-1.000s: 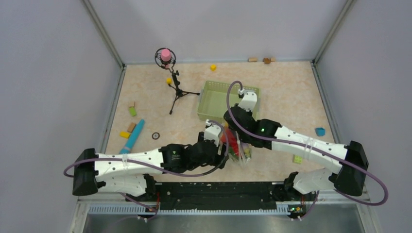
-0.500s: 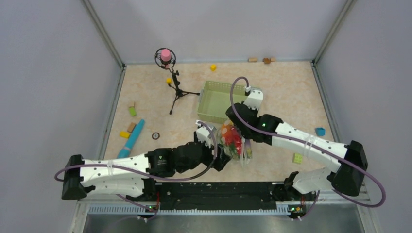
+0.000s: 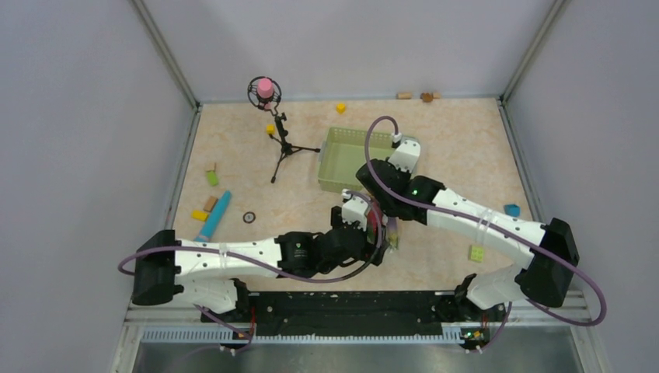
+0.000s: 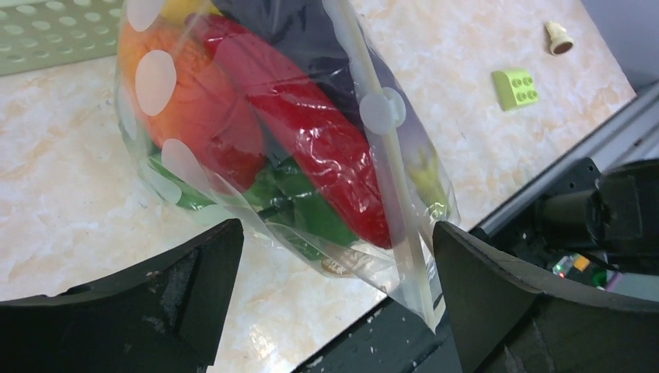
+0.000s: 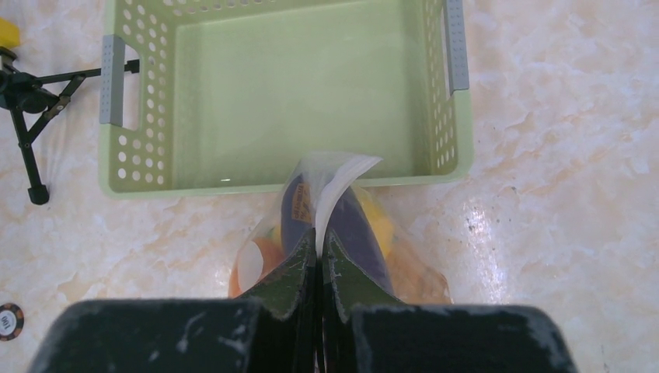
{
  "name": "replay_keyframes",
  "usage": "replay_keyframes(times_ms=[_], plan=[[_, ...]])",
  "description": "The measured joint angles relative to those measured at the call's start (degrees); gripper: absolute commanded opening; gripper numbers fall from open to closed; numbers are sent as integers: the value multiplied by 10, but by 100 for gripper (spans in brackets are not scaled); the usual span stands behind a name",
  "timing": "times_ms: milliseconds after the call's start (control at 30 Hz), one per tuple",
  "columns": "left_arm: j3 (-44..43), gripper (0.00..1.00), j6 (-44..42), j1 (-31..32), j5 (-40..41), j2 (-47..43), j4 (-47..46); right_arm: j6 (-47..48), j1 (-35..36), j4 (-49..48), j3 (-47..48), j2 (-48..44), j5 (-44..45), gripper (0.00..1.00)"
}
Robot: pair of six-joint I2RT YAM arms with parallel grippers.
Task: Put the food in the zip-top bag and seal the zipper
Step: Adjust the zipper food storage bag at the center of the board.
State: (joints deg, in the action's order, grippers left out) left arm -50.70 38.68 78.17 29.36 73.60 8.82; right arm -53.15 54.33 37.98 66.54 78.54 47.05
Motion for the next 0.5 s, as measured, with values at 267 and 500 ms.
replay_keyframes(times_ms=[267, 500], plan=[[-34, 58, 10, 2, 54, 76, -14, -7, -17, 2, 0, 0, -6, 0], [-67, 0, 48, 7, 126, 122, 35, 1, -25, -16, -19, -9, -14, 0]])
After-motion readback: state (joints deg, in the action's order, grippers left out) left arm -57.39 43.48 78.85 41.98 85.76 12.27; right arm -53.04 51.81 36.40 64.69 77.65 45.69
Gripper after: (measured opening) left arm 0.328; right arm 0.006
